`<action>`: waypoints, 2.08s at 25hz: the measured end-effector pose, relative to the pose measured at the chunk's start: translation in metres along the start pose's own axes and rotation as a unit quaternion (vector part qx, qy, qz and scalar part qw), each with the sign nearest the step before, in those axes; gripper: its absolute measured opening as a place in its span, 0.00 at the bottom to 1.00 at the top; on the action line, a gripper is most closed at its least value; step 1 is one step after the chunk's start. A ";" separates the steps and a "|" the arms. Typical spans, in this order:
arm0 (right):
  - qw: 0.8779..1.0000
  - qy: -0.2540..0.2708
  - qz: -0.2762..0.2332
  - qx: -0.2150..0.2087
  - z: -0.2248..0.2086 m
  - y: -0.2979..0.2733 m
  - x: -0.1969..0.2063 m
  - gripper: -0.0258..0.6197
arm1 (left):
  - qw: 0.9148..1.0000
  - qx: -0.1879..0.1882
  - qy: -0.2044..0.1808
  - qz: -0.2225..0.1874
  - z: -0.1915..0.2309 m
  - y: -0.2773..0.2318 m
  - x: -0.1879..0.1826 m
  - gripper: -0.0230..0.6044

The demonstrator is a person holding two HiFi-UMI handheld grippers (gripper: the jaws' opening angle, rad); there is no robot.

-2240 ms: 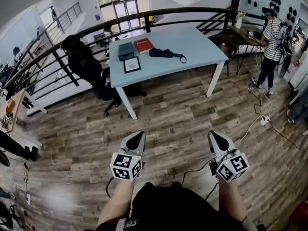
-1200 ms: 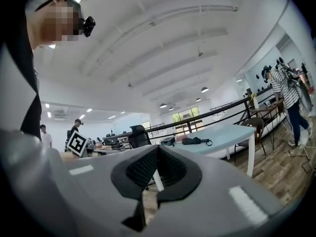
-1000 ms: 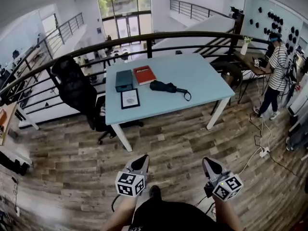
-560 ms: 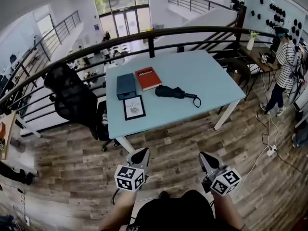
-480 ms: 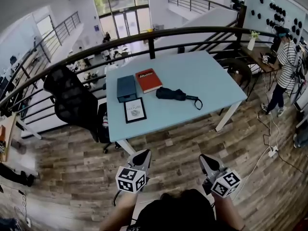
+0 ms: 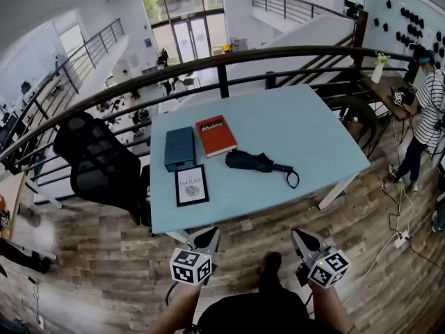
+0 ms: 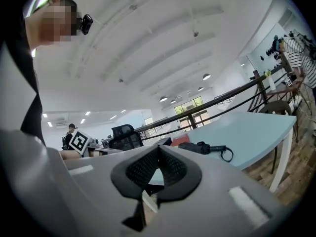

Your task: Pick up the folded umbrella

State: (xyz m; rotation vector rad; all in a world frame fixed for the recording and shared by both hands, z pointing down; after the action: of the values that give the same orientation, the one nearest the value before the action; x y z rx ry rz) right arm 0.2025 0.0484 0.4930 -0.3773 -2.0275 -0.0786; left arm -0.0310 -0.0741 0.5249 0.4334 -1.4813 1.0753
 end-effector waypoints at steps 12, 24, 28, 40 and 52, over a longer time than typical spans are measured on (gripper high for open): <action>0.994 0.015 0.074 -0.080 -0.124 -0.124 -0.081 0.04 | 0.999 -0.042 0.010 -0.003 0.029 -0.151 -0.090 0.04; 0.986 0.017 0.136 -0.097 -0.127 -0.210 -0.074 0.04 | 0.997 -0.059 0.040 0.002 0.100 -0.185 -0.092 0.04; 0.983 0.029 0.152 -0.101 -0.104 -0.246 -0.071 0.04 | 0.998 -0.055 0.042 -0.009 0.136 -0.186 -0.098 0.04; 0.981 0.030 0.174 -0.074 -0.099 -0.302 -0.047 0.09 | 0.999 -0.023 0.034 -0.014 0.196 -0.214 -0.087 0.04; 0.940 0.111 0.306 -0.098 -0.183 -0.355 -0.043 0.40 | 0.996 -0.045 0.080 0.021 0.195 -0.266 -0.075 0.04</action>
State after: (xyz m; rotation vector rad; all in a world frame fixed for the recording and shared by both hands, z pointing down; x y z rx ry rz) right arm 0.2716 -0.3379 0.5798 -1.0618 -1.6061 0.0624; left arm 0.0818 -0.3882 0.5774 0.2483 -1.3949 1.0464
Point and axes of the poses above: the fingertips, and each gripper's own axes: y backward along the fingers, z to its left, x out of its underside, the point moved 3 cm from there along y, backward along the fingers, and after that the axes turned 7 degrees about -y, right-handed, at the moved point
